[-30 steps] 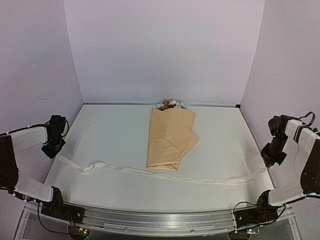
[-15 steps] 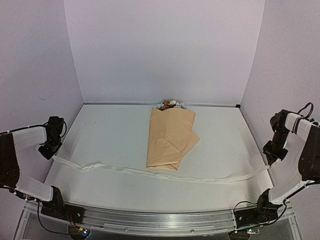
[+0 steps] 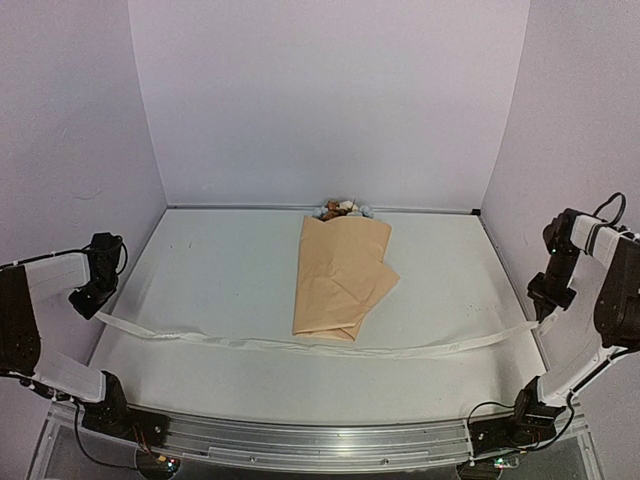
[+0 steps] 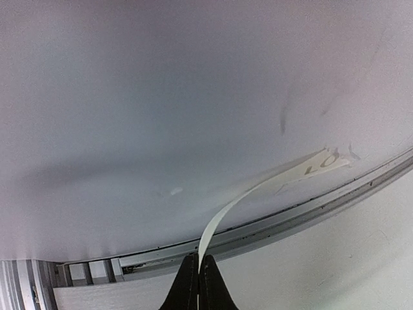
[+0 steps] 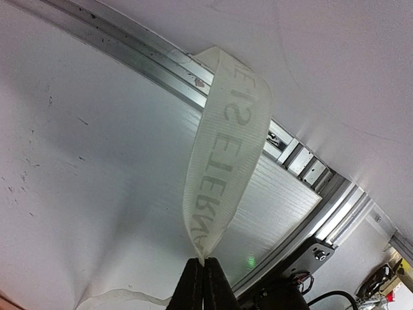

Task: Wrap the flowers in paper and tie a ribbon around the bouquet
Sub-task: Place the ribbon at the center of the board, then pick up the folded bouquet from the center of the board.

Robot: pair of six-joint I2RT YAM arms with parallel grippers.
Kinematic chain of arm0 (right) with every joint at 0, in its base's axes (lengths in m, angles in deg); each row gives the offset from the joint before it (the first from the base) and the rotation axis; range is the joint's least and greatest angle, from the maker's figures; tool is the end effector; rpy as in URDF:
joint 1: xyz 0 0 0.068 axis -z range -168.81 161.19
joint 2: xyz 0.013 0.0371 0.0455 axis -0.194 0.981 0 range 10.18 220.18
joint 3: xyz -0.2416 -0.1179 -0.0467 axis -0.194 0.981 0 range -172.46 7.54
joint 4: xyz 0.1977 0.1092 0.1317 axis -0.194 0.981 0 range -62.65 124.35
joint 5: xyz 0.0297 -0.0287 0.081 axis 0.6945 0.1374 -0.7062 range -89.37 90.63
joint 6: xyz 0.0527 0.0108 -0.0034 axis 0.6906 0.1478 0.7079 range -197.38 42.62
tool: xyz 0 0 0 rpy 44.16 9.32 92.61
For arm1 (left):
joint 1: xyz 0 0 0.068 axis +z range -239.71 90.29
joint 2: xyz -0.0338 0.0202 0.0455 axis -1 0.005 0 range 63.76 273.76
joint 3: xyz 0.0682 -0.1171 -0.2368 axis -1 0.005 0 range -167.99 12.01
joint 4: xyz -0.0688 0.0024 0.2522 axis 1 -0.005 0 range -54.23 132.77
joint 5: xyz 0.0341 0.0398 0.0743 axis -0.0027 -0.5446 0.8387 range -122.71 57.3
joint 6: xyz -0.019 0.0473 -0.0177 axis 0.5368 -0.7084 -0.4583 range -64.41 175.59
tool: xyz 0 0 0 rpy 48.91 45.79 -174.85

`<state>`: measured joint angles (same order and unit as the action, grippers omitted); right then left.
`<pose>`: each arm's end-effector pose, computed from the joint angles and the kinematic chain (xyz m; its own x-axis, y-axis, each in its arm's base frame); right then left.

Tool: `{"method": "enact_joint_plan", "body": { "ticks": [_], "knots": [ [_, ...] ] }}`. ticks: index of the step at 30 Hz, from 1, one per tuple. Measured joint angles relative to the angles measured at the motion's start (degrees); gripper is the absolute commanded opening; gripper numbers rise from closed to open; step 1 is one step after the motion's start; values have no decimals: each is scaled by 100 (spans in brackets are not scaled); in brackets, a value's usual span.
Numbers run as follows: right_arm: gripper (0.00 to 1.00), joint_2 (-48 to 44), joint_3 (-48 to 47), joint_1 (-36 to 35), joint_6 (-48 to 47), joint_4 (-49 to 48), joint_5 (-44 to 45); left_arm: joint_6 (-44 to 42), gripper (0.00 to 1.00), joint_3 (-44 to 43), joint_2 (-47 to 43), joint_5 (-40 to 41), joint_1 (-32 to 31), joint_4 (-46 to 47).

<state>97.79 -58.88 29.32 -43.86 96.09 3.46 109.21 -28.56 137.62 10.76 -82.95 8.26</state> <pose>0.2457 -0.0824 0.2351 -0.6206 0.7836 -0.0283 0.7840 0.6195 -0.0405 0.2176 0.0505 0.1904 -0.2687 -0.6203 -0.7369 -0.9441 0.3215 0.0736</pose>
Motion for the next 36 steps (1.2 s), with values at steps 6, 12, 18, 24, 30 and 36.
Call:
{"method": "enact_joint_plan", "body": {
  "ticks": [6, 12, 18, 24, 30, 36],
  "knots": [
    [46, 39, -155, 15, -153, 48, -135, -94, 43, -101, 0, 12, 14, 2],
    [67, 10, -174, 21, -222, 27, -563, -279, 85, -187, 2, -247, 23, 36],
    [81, -238, -176, -210, -254, 19, -1111, -908, 93, -256, -205, -1199, -54, 461],
    [83, -516, -228, -1093, -302, -75, -1625, -1405, 92, -747, -173, -1769, -1236, 653],
    [80, -369, -221, -2205, 5, -749, -2254, -1715, 87, -1245, 333, -2923, -2173, 1193],
    [77, 752, -298, -3433, 589, -1957, -2841, -1868, 84, -1718, 1678, -4561, -3117, 2135]
  ]
}}
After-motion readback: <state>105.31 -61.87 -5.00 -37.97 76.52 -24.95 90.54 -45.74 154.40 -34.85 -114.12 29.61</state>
